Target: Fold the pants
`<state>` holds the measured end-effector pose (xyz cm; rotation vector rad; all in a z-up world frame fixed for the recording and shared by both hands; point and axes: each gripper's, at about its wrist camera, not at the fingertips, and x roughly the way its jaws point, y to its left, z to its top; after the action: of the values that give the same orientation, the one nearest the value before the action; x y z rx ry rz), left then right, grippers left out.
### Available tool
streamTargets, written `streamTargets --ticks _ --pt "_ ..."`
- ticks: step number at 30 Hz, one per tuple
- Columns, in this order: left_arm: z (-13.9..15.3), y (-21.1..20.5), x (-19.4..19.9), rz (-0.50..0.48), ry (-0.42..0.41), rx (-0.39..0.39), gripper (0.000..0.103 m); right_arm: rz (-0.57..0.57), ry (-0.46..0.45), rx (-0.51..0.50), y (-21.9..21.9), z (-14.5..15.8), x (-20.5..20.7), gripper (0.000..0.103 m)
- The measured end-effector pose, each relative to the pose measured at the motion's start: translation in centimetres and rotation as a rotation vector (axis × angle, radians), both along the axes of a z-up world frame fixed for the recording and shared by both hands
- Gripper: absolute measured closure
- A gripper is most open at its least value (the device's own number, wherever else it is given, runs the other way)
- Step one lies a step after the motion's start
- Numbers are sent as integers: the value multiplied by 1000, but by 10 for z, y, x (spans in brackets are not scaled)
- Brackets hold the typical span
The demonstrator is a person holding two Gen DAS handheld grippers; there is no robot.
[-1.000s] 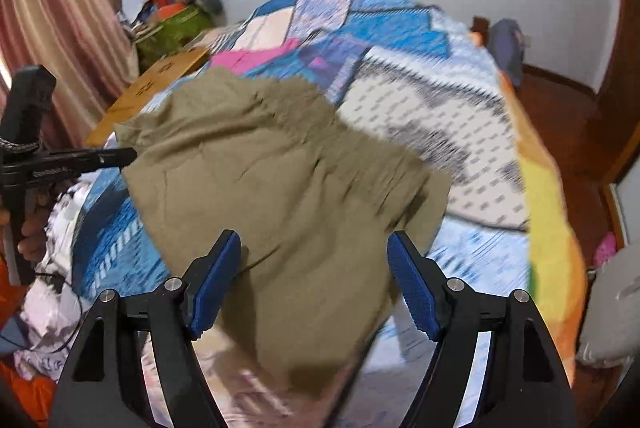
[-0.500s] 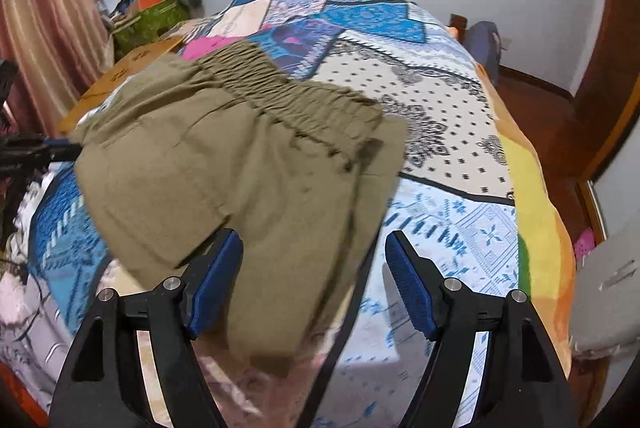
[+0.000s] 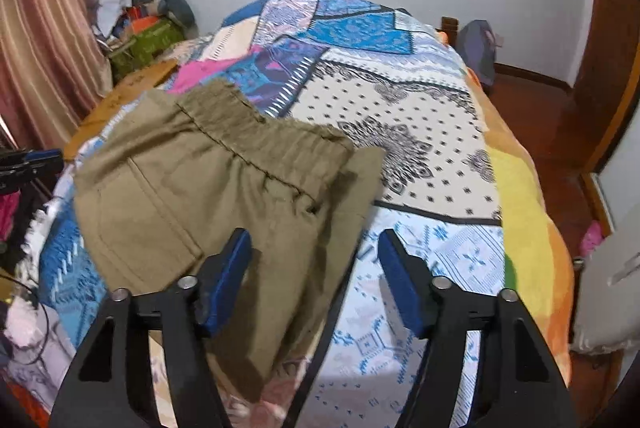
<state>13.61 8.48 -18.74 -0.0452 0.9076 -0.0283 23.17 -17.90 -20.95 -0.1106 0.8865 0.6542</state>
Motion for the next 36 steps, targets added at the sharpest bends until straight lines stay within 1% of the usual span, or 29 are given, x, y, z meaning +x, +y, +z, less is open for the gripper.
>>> streamTargets --ticks 1,2,4,5,7,9,11,12,14,15,17,18,19,21,24,27,28,29,31,32,34,36 --pt "4 -7 11 -26 -9 -11 71 3 9 6 3 -2 3 56" --pt "5 -12 19 -43 -13 -20 71 6 21 15 5 -6 5 60" --pt "4 -25 40 -80 -14 -35 71 12 51 42 11 -15 9 72" --pt "2 -31 48 -91 -9 -31 71 16 54 61 12 -16 9 76" --pt "-7 -42 66 -114 19 -9 71 18 26 50 15 -13 7 83" --pt "-26 -50 87 -116 86 22 72 31 -15 25 18 -7 4 86" --pt "-41 -50 97 -101 119 46 73 30 -46 17 17 0 4 88" --pt "-47 -48 101 -98 131 33 73 23 -67 12 16 3 4 88" --pt "-53 -42 104 -89 139 3 73 16 -78 -7 16 1 10 88" --pt "-54 -41 104 -87 134 -4 72 9 -72 -26 18 -6 14 88" --pt "-54 -39 103 -80 120 3 72 11 -53 -79 26 -21 20 83" --pt "-54 -38 102 -79 120 3 72 8 -54 -81 28 -24 21 80" --pt "-54 -39 102 -80 117 3 72 -2 -55 -74 27 -22 22 79" --pt "-53 -39 101 -90 110 15 72 -12 -33 -56 24 -14 25 78" --pt "-54 -41 101 -94 103 24 71 -25 -44 29 15 6 21 77" --pt "-55 -40 100 -88 94 18 71 -3 -57 52 18 14 12 65" --pt "-55 -40 99 -88 89 18 71 6 -54 54 21 13 11 62" --pt "-55 -41 99 -89 86 20 71 14 -45 51 24 10 10 62" --pt "-55 -42 98 -95 82 29 71 19 -8 2 30 -8 13 62" --pt "-54 -42 98 -95 83 32 71 16 1 -4 31 -14 16 61" --pt "-50 -41 97 -86 90 27 71 -1 10 26 28 -15 15 60" --pt "-40 -37 93 -79 88 -2 71 -9 19 19 25 -9 15 60"
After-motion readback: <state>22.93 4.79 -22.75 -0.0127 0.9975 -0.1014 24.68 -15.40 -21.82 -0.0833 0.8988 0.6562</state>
